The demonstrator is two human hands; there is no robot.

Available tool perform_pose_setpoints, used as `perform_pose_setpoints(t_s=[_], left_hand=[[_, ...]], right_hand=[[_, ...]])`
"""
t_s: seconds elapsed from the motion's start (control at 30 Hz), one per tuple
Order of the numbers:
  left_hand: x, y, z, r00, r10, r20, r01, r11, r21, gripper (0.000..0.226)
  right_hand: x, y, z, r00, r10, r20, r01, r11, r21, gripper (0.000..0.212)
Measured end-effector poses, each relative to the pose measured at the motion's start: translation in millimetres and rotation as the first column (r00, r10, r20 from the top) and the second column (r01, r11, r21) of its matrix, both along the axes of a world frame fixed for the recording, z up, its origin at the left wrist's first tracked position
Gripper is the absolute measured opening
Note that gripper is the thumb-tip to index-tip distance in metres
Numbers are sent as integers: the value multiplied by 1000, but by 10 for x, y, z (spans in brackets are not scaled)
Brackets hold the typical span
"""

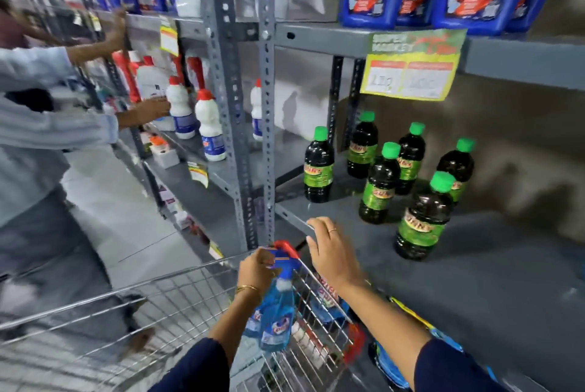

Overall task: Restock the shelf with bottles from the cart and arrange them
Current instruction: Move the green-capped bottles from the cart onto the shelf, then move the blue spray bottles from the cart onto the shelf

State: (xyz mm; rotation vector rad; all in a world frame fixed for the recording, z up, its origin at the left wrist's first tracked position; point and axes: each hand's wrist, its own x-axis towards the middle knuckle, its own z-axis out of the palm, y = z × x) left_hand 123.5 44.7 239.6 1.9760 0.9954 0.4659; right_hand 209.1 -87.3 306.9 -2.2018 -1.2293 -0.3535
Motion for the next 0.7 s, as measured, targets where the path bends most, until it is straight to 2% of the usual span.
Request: perform_pose_setpoints(t_s=[0.13, 0.23, 0.33, 0.47, 0.6, 0.7], left_hand=[[-190, 223, -282, 985, -7, -174, 8, 1000, 4, 30], [-297, 297, -502, 976, -16, -216, 2, 998, -64, 32], [-337, 371, -785, 973, -8, -231, -30, 986, -162, 28], [-307, 426, -1166, 957, -59, -285, -8, 973, -229, 36], [-264, 451, -1485, 900, -162, -405, 63, 967, -246, 41], [-172, 462, -1691, 891, -218, -398, 94, 946, -309, 47]], right_hand=[[-32, 341, -337, 993, 20, -120, -39, 987, -154, 31], [-4, 487, -580, 983, -20, -183, -28, 966, -258, 35], [70, 602, -851, 962, -65, -267, -35, 934, -355, 47], [174, 701, -1190, 953, -90, -291, -53, 892, -449, 54], [258, 768, -1435, 941, -137, -309, -36, 868, -495, 59], [307, 811, -1533, 945, -139, -297, -32, 863, -504, 57]])
